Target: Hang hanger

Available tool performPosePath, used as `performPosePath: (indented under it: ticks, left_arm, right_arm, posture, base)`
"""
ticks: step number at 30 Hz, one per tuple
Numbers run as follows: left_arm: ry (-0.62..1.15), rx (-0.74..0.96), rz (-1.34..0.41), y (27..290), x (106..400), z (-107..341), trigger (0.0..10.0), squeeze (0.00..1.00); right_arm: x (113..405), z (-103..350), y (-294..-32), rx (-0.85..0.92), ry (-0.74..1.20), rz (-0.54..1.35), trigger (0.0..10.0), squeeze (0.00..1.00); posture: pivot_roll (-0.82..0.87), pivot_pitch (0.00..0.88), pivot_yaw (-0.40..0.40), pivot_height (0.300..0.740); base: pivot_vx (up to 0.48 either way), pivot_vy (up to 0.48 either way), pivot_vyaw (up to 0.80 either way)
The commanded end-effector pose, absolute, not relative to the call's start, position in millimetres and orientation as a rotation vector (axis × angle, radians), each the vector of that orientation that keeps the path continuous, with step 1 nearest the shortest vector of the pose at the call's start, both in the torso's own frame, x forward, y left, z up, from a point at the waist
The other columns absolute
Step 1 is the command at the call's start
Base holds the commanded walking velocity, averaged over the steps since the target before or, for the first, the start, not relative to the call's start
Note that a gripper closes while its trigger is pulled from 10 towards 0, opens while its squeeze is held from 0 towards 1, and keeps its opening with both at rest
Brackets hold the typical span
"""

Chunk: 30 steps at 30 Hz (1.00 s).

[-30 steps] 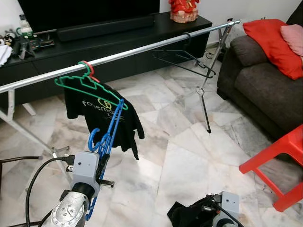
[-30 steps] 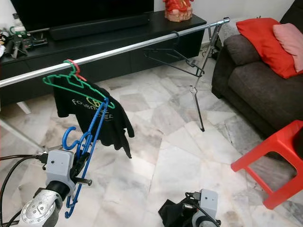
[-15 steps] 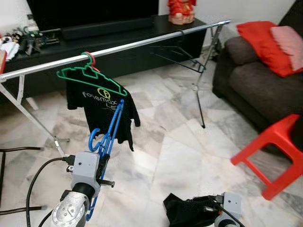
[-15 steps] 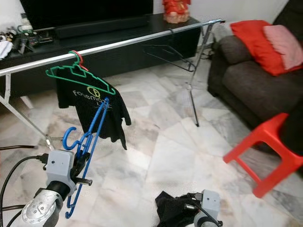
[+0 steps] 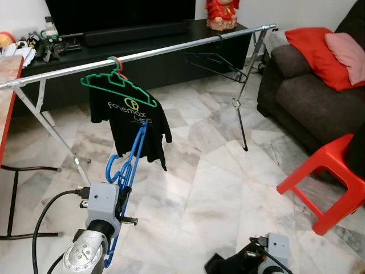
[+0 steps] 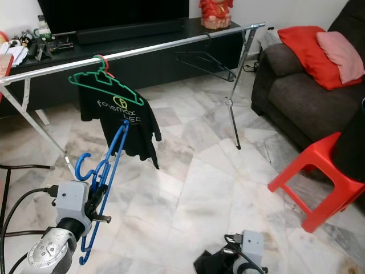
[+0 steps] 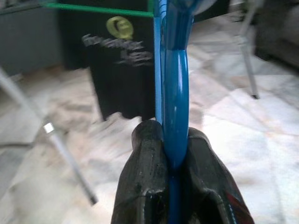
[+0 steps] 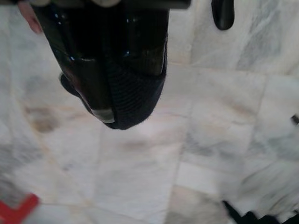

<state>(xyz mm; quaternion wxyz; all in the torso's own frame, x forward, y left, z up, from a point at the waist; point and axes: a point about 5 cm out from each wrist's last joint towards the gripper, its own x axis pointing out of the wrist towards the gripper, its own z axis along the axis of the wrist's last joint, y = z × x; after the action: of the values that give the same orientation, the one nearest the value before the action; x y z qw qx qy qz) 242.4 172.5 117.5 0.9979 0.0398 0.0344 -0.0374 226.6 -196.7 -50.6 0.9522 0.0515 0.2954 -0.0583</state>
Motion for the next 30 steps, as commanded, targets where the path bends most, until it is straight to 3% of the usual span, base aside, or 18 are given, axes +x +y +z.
performPosePath:
  ticks: [1,7,16,23,26,30]
  left_arm:
    - [0.086,0.071,-0.058,176.1,241.3,115.6,10.0,0.0]
    - [0.098,0.069,-0.065,175.3,241.0,114.1,10.0,0.0]
    - [0.208,0.101,-0.243,162.5,236.6,97.4,10.0,0.0]
    - [0.423,0.329,-0.666,154.5,225.8,70.7,10.0,0.0]
    - [0.463,0.41,-0.753,157.5,237.4,72.2,10.0,0.0]
    - [0.496,0.459,-0.843,155.9,243.7,73.2,10.0,0.0]
  right_arm:
    - [229.2,-48.3,-195.9,0.093,0.582,-0.102,10.0,0.0]
    - [229.4,-48.1,-195.4,0.102,0.58,-0.095,10.0,0.0]
    - [229.2,-48.1,-195.6,0.141,0.571,-0.124,10.0,0.0]
    - [235.1,-41.1,-194.9,0.127,0.5,-0.098,10.0,0.0]
    - [330.0,54.2,-194.3,0.053,0.157,-0.052,10.0,0.0]
    - [343.7,71.7,-191.8,0.041,0.124,-0.009,10.0,0.0]
  posture:
    - [0.06,0.139,-0.002,0.74]
    - [0.06,0.14,-0.004,0.74]
    - [0.06,0.138,-0.001,0.74]
    - [0.05,0.137,-0.002,0.74]
    - [0.05,0.134,-0.005,0.74]
    - [0.05,0.132,-0.007,0.74]
  base:
    - [0.0,0.0,0.8]
    - [0.0,0.0,0.8]
    - [0.0,0.0,0.58]
    - [0.0,0.0,0.0]
    - [0.0,0.0,0.0]
    - [0.0,0.0,0.0]
